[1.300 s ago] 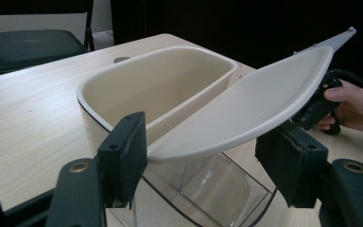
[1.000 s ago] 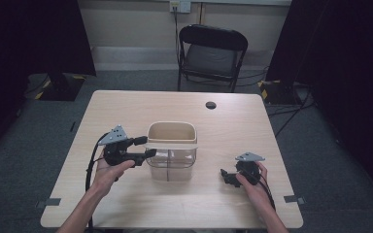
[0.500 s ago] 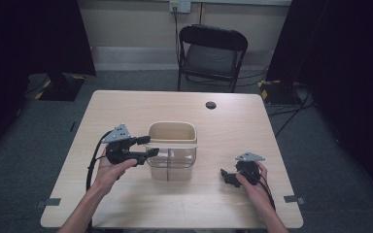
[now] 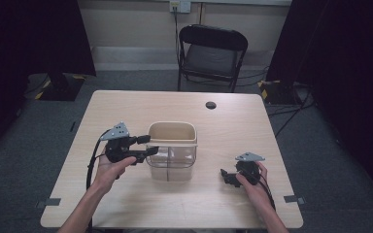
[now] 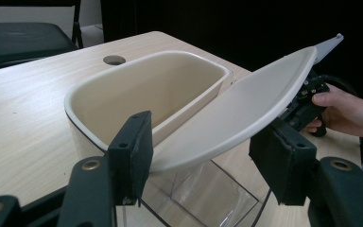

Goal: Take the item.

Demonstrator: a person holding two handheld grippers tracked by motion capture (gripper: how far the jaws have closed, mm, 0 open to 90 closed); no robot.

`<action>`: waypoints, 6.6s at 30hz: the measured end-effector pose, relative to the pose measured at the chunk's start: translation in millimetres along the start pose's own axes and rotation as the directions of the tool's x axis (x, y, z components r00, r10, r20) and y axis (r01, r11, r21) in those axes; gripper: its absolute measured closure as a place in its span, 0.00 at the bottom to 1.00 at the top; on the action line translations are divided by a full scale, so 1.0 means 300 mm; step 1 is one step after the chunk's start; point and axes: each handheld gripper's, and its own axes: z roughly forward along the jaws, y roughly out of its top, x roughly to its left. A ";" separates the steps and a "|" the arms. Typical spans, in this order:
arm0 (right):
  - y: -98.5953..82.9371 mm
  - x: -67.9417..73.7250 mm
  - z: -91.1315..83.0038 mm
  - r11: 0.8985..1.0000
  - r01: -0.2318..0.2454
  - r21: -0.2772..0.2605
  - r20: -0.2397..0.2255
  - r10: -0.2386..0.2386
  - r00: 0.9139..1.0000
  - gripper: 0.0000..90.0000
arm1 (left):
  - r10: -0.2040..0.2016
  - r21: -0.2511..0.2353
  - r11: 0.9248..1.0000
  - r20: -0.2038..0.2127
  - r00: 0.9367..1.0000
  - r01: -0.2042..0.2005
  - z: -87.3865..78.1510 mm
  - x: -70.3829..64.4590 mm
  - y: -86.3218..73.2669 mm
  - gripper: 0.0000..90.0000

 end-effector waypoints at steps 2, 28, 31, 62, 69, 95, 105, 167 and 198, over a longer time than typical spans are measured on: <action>0.000 0.000 0.000 1.000 0.000 0.000 0.000 0.000 1.000 0.14 | -0.004 -0.005 1.000 0.002 1.000 0.004 0.000 0.003 0.004 0.46; 0.000 0.000 0.000 1.000 0.000 0.000 0.000 0.000 1.000 0.14 | -0.042 -0.041 0.998 0.032 0.999 0.043 0.015 0.010 0.059 0.47; 0.000 0.000 0.000 1.000 0.000 0.000 0.000 0.000 1.000 0.14 | -0.032 -0.031 0.999 0.019 0.999 0.033 0.018 0.011 0.065 0.48; 0.000 0.000 0.000 1.000 0.000 0.000 0.000 0.000 1.000 0.14 | -0.055 -0.012 0.998 0.013 0.998 0.055 0.036 0.032 0.051 0.51; 0.000 0.000 0.000 1.000 0.000 0.000 0.000 0.000 1.000 0.14 | -0.054 -0.017 0.998 0.014 0.998 0.055 0.037 0.033 0.050 0.51; 0.000 0.000 0.000 1.000 0.001 0.000 -0.001 -0.001 1.000 0.14 | -0.048 -0.019 0.999 0.013 0.999 0.049 0.038 0.031 0.049 0.52; 0.000 0.000 0.000 1.000 0.000 0.000 -0.001 0.000 1.000 0.14 | -0.047 -0.019 0.999 0.014 0.999 0.048 0.038 0.031 0.049 0.52; 0.000 0.000 0.000 1.000 0.000 0.000 -0.001 0.000 1.000 0.14 | -0.043 -0.007 0.999 0.012 0.999 0.043 0.038 0.032 0.052 0.52; 0.000 0.000 0.000 1.000 0.000 0.001 -0.002 0.000 1.000 0.14 | -0.044 -0.007 0.999 0.014 0.999 0.044 0.038 0.032 0.052 0.52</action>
